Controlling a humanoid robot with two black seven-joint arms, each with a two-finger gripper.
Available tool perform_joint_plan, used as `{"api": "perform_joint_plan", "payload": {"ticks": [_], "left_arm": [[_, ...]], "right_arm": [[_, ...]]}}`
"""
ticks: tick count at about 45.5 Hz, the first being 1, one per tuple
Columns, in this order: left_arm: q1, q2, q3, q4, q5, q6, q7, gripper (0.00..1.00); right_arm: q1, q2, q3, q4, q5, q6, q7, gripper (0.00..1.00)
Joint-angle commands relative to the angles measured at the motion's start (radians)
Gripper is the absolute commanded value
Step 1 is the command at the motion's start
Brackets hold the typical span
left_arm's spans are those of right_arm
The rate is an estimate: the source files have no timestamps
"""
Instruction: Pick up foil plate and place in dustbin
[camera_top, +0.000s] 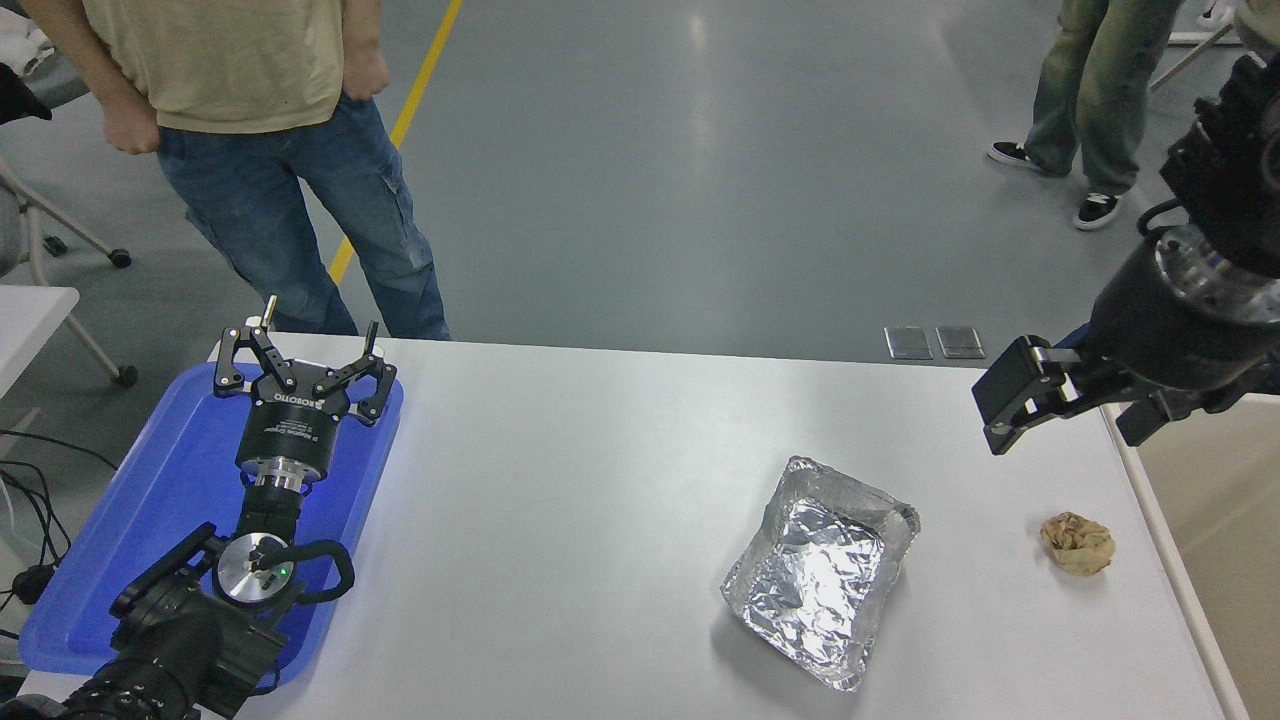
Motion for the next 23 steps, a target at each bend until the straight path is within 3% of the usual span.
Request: {"api": "perform_joint_plan", "payload": {"ticks": [1, 16, 23], "left_arm": [[0.000, -0.003, 0.001, 0.000, -0.003, 0.000, 0.002, 1.00], [0.002, -0.005, 0.003, 0.000, -0.006, 0.000, 0.001, 1.00], [0.002, -0.005, 0.003, 0.000, -0.006, 0.000, 0.001, 1.00]], "right_arm": [[-0.026, 0.001, 0.035, -0.022, -0.001, 0.000, 0.000, 1.00], [-0.117, -0.059, 0.072, -0.100, -0.009, -0.004, 0.000, 1.00], [-0.221, -0.085, 0.115, -0.154, -0.067, -0.056, 0.000, 1.00]]}}
